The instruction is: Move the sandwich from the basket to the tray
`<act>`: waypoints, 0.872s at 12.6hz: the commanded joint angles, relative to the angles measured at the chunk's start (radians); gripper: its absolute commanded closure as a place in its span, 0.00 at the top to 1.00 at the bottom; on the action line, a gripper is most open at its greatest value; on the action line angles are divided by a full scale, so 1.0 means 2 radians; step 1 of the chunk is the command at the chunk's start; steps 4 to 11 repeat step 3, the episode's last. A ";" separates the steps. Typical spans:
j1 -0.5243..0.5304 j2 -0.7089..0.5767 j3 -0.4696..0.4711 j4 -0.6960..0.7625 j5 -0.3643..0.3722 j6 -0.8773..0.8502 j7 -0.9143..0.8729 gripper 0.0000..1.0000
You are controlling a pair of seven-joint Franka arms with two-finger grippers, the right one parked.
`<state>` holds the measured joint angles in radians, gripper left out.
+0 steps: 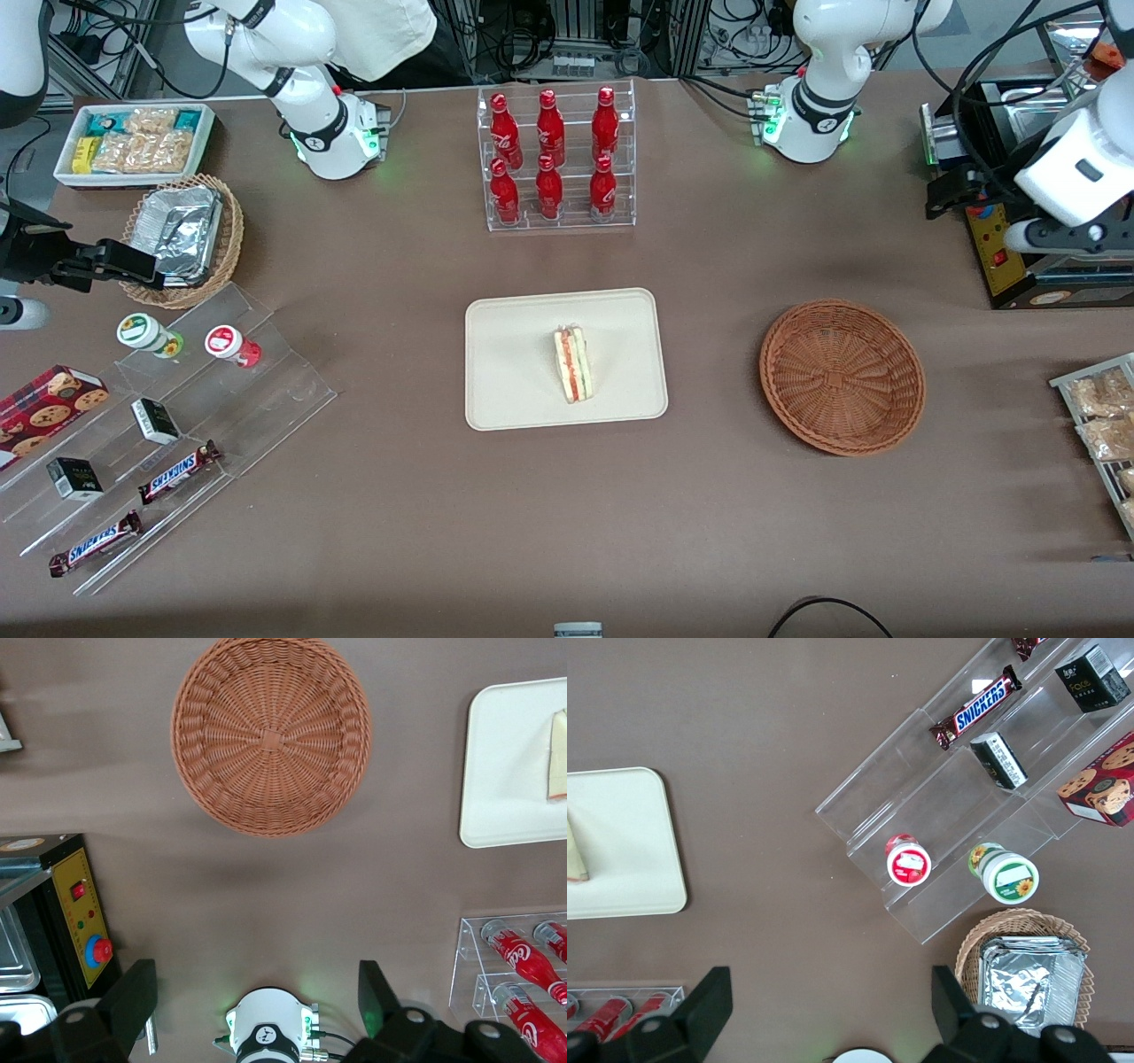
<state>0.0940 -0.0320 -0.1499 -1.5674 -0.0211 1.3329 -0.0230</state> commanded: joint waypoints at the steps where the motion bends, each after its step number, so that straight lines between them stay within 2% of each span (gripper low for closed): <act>1: 0.004 -0.011 0.004 -0.014 0.000 -0.001 0.009 1.00; 11: 0.004 -0.012 0.005 -0.011 0.001 -0.001 0.009 1.00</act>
